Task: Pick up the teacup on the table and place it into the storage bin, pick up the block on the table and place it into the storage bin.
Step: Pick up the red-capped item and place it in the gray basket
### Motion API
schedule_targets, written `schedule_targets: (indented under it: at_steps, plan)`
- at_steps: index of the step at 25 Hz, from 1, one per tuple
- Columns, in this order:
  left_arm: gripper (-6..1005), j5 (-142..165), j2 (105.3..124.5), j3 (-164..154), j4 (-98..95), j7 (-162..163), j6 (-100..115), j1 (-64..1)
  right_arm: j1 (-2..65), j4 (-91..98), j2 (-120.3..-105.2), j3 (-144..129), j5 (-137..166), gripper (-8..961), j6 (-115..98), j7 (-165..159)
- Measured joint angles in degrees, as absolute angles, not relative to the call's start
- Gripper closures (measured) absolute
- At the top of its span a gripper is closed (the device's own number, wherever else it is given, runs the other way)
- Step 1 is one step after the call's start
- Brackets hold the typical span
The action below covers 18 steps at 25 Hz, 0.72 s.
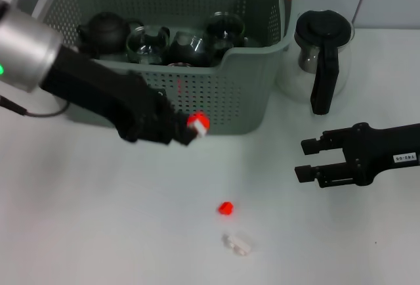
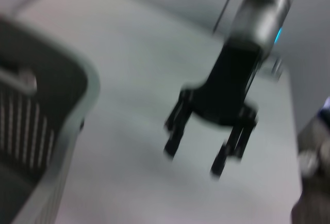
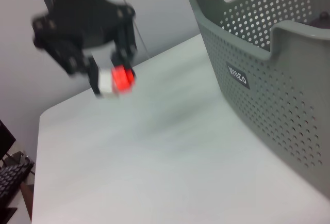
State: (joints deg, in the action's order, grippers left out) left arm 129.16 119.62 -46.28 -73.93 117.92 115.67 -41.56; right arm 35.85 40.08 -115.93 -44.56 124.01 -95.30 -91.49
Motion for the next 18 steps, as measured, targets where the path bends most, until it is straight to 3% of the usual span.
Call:
schedule_targets:
  at_steps: [4,14,18]
  plan:
    - [776,121.7,118.12,-41.1,-72.0,116.6,115.7,-40.7,35.9,40.1,-115.93,-44.6,124.0,253,-95.3,-91.5]
    - [774,119.0,117.97,-39.0,-70.7,118.6,99.0,-41.7,36.0,40.1,-115.93,-44.6,123.8,253,-96.2,-91.6]
    - [771,119.8,116.95,-42.5,-66.3,120.6,86.6,-43.8,36.0,40.1,-115.93,-44.6,123.8,253,-96.5,-91.6]
